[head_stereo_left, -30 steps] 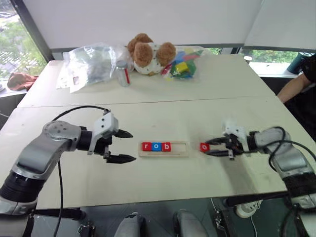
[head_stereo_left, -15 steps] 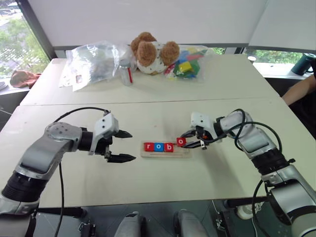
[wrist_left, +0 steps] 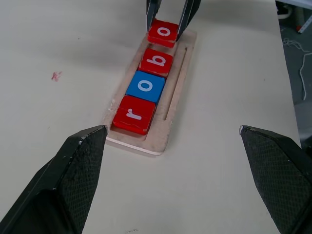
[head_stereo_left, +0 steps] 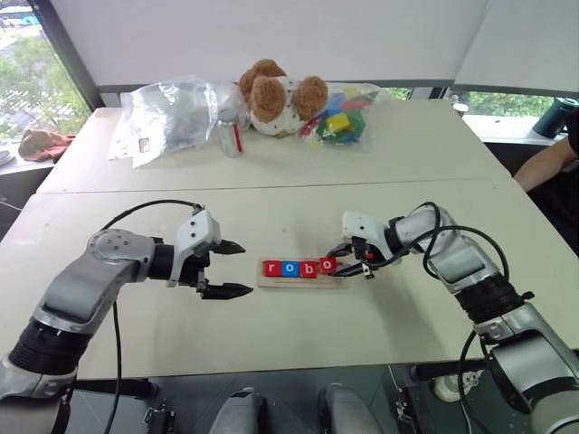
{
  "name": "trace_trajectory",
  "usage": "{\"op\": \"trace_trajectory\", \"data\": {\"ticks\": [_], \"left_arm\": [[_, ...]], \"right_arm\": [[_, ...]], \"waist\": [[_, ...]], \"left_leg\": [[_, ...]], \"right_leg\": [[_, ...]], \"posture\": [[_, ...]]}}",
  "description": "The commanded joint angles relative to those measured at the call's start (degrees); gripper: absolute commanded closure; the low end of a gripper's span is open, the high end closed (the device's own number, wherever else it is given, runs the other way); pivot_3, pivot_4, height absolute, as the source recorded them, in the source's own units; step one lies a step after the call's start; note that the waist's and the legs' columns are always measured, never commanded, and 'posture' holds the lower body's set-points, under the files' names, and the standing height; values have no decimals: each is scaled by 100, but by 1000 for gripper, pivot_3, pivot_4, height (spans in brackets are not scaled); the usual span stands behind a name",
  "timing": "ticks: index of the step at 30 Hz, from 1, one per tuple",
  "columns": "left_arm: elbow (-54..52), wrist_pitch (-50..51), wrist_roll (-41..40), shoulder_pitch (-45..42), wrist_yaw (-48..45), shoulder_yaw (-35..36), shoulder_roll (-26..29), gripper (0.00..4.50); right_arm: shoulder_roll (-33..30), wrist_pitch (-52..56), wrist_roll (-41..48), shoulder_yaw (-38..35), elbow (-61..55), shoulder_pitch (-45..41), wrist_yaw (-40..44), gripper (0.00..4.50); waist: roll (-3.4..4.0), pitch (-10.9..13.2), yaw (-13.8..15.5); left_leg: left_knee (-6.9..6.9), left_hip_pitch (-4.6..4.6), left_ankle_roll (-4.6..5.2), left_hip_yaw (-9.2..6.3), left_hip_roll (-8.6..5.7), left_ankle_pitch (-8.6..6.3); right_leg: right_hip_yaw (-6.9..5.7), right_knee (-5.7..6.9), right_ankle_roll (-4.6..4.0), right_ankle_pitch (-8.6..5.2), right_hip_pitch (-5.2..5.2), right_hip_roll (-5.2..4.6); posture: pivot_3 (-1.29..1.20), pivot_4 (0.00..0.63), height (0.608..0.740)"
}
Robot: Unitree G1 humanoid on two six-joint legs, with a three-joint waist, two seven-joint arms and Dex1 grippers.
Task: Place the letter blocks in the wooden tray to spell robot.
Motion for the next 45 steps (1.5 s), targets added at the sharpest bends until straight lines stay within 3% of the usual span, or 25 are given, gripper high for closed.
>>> {"op": "trace_trajectory", "data": {"ticks": [1,16,22,23,32,45], "left_arm": [[-6,-2,-57,-120,13,102,-13,0],[41,-36,-24,-159,38,74,-73,0],[32,-35,-13,-164,74,54,-93,0],[29,-33,-16,-167,81,51,-96,0],[78,-52,-21,-198,73,56,-114,0],[123,-53,24,-284,54,9,-186,0]], "right_arm": [[44,60,-8,-12,-245,3,-44,3398],[216,178,-16,40,-418,87,-156,3398],[214,278,19,-19,-549,92,-234,409],[219,329,41,-53,-576,65,-253,68],[52,637,183,-339,-989,46,-404,68],[39,-53,-267,-32,-500,62,-601,68]], "waist": [[0,0,2],[0,0,1],[0,0,1],[0,0,1],[0,0,5],[0,0,-3]], "left_leg": [[0,0,0,0,0,0],[0,0,-1,0,0,0],[0,0,-1,-1,0,0],[0,0,-1,-1,0,0],[0,0,-1,-1,0,0],[0,0,0,0,0,0]], "right_leg": [[0,0,0,0,0,0],[0,0,0,0,0,0],[-1,0,0,0,0,0],[-1,0,0,0,0,0],[-1,0,0,0,0,0],[-1,0,0,0,0,1]], "posture": [[0,150,740],[0,150,740],[0,150,740],[0,150,740],[0,150,740],[0,150,740]]}}
